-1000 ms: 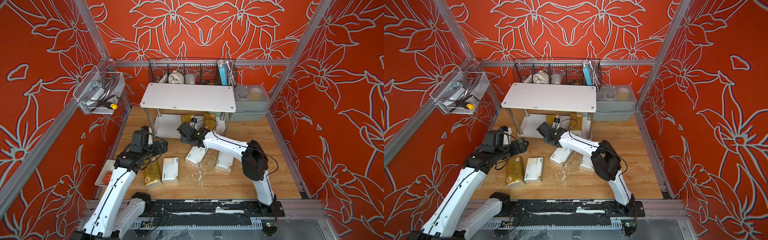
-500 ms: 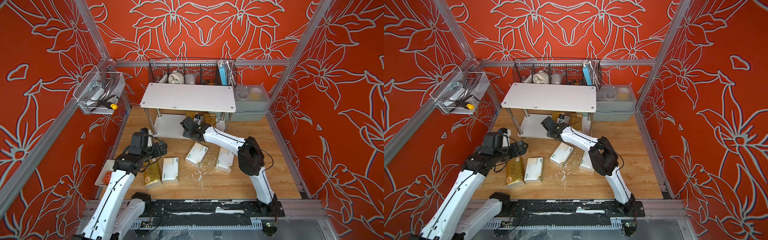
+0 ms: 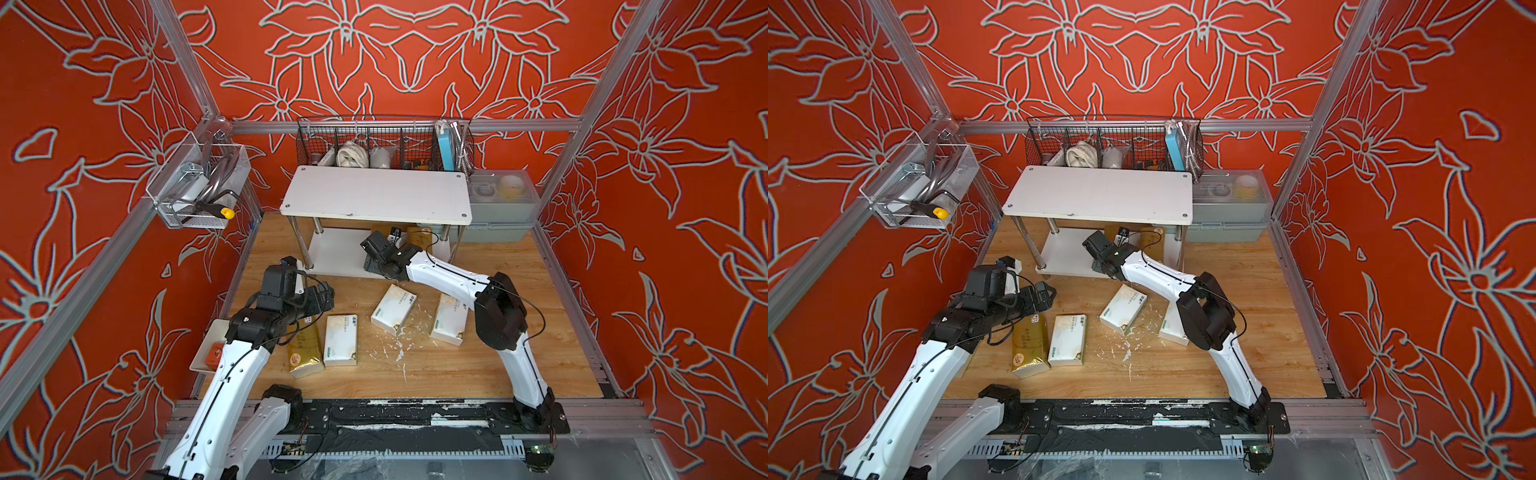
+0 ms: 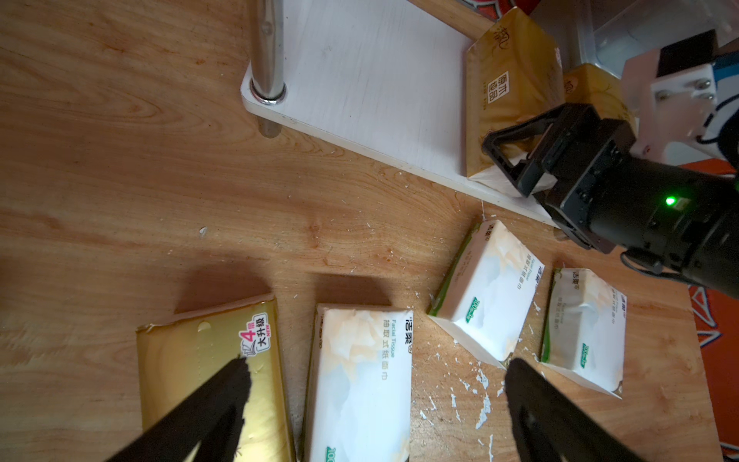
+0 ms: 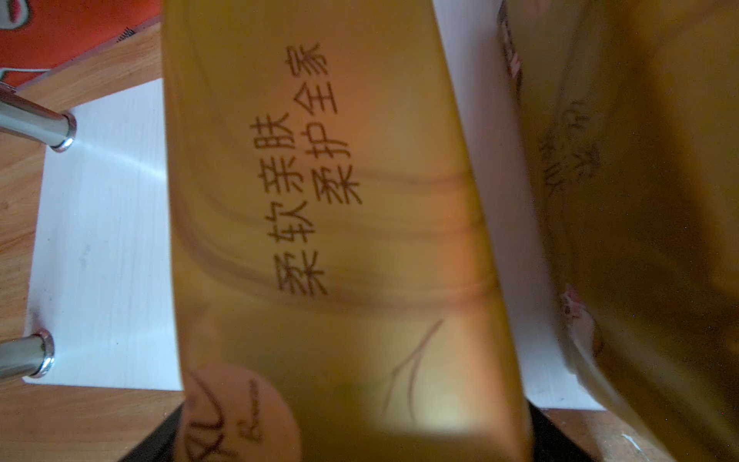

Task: Place the tissue boxes on the shelf by color
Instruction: Place a box of tissues on the shelf.

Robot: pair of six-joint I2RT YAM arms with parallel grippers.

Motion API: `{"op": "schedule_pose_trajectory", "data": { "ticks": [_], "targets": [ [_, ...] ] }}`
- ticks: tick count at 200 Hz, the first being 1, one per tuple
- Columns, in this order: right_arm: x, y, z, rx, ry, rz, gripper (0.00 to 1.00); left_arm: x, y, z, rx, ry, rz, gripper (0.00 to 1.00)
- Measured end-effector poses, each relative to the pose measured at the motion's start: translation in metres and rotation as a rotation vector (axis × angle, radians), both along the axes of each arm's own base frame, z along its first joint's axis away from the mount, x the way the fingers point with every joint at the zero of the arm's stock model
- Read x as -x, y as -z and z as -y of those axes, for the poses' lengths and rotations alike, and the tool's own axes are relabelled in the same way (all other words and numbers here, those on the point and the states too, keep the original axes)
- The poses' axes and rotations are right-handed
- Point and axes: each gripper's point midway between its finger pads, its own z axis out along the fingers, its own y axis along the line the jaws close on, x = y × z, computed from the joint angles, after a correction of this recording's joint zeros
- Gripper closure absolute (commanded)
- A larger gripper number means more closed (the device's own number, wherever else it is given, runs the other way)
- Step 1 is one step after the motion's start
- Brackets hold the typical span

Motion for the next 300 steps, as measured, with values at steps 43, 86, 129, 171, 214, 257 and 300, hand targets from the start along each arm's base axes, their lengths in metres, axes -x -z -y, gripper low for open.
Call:
{"op": "schedule_pose_trajectory", "data": {
  "ticks": [43,86,129,171,214,257,300],
  "targets": [
    [0.001,0.001,-0.002,-0.001,-0.015,-0.006,0.08,0.001,-0.002,0.000,0.001,0.000,0.007,0.02],
    [0.003,-0.001,-0.005,0.016,-0.055,0.005,0.01,0.002,-0.002,0.000,0.001,-0.001,0.008,0.02],
    [0.012,-0.008,-0.007,0.028,-0.104,0.025,0.01,0.004,-0.004,0.000,0.003,0.000,0.015,0.02],
    [0.030,-0.024,-0.004,0.022,-0.149,0.051,0.01,0.008,-0.004,0.001,0.010,0.002,0.011,0.02],
    [0.058,-0.048,0.007,-0.017,-0.190,0.073,0.01,0.018,-0.001,-0.001,0.022,-0.011,-0.006,0.02],
    [0.098,-0.068,0.027,-0.066,-0.244,0.076,0.01,0.033,0.019,-0.003,0.037,-0.047,-0.091,0.02],
    [0.139,-0.065,0.063,-0.085,-0.315,0.040,0.01,0.038,0.016,-0.009,0.025,-0.101,-0.177,0.02]
  ]
}}
